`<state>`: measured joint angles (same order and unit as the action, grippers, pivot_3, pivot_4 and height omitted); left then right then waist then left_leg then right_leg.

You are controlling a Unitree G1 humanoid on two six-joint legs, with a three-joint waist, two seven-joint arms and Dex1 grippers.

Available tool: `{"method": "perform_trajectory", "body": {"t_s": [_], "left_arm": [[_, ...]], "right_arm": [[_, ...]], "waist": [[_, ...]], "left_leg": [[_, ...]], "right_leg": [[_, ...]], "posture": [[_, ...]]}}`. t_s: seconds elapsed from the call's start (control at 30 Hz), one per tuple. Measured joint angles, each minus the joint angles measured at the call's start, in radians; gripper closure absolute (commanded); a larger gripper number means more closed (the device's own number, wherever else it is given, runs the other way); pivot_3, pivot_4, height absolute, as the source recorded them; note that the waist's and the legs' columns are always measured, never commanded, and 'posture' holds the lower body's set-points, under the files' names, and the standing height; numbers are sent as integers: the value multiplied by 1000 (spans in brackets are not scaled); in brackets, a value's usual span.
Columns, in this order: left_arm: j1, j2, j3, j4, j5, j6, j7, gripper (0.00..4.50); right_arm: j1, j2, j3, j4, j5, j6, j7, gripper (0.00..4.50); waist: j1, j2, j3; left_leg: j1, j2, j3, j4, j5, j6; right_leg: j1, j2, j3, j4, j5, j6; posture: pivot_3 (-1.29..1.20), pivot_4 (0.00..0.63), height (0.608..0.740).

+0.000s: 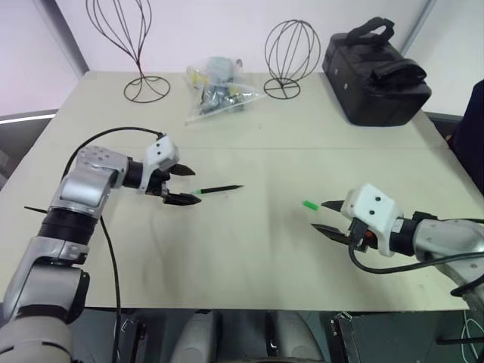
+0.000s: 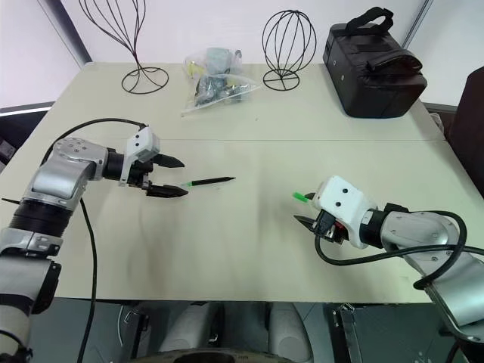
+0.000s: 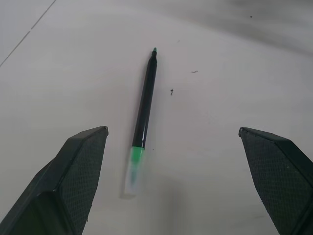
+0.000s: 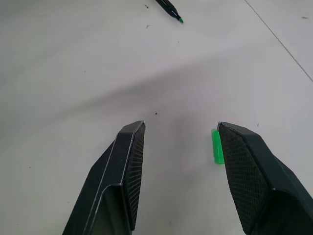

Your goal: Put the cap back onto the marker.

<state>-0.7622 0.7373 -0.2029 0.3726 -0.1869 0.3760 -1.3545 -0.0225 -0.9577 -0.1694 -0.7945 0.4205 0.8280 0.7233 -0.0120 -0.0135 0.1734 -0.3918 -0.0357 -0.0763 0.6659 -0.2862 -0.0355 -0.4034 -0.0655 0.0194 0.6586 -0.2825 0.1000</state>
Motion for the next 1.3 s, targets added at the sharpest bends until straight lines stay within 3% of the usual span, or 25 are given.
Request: {"method": "perform_trajectory", "body": {"t_s": [0.23,0.67,1.0,1.3], "left_arm": [[-12,-45,2,45,23,-43,38,15],[-79,-159,-1,313,84,-168,84,15],[-117,-187,-4,478,149,-268,76,15],[-118,-188,-10,511,190,-368,77,15]], "right_arm": [[0,3,0,-6,8,7,-11,2094],[6,36,10,-37,16,24,-62,2094],[30,44,10,-69,16,43,-99,2094],[42,44,7,-79,16,53,-111,2094]], "waist": [[1,0,0],[1,0,0],[1,0,0],[1,0,0]], "left_leg": [[0,0,0,0,0,0],[0,0,0,1,0,0],[0,0,0,1,0,0],[0,0,0,1,0,0]], "right_leg": [[0,0,0,0,0,0],[-1,0,0,2,0,0],[-1,0,0,2,0,0],[0,0,0,3,0,0]], "posture": [[0,150,740],[0,150,740],[0,150,740],[0,150,740]]}}
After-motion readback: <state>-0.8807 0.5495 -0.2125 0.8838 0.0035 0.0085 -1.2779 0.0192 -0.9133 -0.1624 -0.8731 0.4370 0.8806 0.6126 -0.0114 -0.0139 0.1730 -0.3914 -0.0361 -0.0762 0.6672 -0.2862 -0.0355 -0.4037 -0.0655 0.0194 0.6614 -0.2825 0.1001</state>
